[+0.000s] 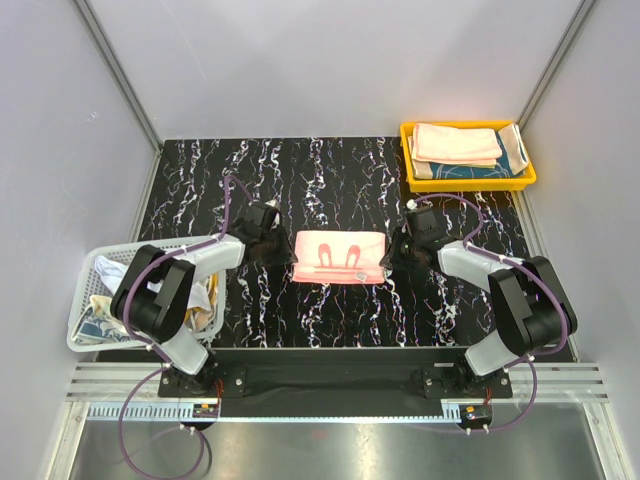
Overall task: Fold and stack the towels
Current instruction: Fold the towel
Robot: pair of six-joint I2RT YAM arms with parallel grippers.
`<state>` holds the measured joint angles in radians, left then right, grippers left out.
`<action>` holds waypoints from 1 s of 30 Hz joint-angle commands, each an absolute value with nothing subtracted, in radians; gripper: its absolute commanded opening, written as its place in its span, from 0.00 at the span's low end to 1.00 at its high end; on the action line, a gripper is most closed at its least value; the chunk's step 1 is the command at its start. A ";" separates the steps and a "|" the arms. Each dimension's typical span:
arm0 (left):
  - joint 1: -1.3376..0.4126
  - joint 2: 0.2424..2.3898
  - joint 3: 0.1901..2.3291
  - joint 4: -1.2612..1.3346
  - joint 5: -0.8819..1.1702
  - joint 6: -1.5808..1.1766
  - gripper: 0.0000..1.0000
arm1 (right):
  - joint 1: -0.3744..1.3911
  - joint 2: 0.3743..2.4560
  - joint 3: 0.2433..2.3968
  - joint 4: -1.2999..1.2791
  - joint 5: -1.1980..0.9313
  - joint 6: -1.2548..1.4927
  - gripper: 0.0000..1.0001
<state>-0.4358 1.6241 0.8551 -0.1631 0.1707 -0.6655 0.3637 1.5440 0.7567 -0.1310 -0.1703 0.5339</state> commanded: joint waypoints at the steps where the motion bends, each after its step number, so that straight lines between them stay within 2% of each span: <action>1: -0.443 1.637 0.897 -0.117 0.193 -0.666 0.15 | 0.373 1.517 0.756 -0.109 -0.183 0.542 0.22; 3: -0.442 1.634 0.899 -0.118 0.195 -0.667 0.06 | 0.373 1.520 0.762 -0.118 -0.184 0.545 0.17; 6: -0.443 1.626 0.908 -0.127 0.192 -0.666 0.00 | 0.373 1.522 0.770 -0.129 -0.186 0.545 0.09; 14: -0.443 1.603 0.940 -0.186 0.173 -0.658 0.00 | 0.373 1.487 0.808 -0.192 -0.169 0.532 0.01; 30: -0.443 1.483 0.980 -0.284 0.181 -0.647 0.00 | 0.374 1.356 0.848 -0.305 -0.167 0.528 0.00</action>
<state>-0.4385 1.5322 0.9432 -0.2668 0.1761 -0.6621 0.3641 1.3987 0.8116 -0.2737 -0.1741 0.5388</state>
